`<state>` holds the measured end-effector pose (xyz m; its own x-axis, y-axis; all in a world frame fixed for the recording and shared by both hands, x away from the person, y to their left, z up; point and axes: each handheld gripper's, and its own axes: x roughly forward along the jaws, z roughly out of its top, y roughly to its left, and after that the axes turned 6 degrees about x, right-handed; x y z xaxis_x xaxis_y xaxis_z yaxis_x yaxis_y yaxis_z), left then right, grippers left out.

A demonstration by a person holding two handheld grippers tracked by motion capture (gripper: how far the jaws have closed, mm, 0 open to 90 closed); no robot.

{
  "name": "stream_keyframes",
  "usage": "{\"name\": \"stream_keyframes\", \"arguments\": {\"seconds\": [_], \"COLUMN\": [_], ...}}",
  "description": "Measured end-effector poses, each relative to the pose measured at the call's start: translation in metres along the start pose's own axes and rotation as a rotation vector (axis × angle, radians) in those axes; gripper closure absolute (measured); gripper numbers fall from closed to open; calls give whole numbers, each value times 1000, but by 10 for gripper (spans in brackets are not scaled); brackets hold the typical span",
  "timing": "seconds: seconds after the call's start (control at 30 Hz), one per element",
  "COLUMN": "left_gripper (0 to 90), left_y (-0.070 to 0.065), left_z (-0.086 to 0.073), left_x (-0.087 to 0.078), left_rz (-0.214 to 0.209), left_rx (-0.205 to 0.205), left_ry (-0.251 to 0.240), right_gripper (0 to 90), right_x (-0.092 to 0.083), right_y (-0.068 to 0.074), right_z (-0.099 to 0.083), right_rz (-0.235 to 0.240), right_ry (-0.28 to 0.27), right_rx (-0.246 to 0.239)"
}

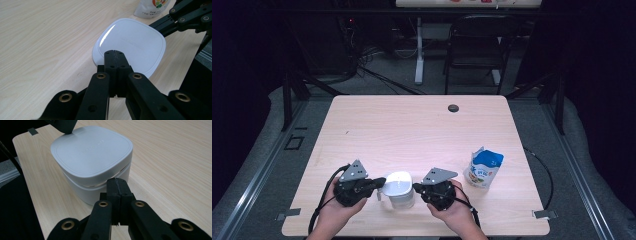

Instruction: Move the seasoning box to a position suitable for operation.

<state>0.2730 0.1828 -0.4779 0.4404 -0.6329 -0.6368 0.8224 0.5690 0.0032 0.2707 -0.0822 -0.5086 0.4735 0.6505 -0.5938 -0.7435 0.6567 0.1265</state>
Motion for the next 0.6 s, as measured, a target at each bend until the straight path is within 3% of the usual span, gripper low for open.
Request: {"name": "stream_keyframes", "arguments": {"seconds": [0.6], "left_gripper": [900], "left_y": [1], "left_z": [-1], "left_x": [0], "left_rz": [4], "left_rx": [-2], "left_ry": [-1], "right_gripper": [900], "right_x": [-3], "right_y": [2], "right_z": [4], "right_rz": [-3], "right_ry": [-16], "right_rx": [0]}}
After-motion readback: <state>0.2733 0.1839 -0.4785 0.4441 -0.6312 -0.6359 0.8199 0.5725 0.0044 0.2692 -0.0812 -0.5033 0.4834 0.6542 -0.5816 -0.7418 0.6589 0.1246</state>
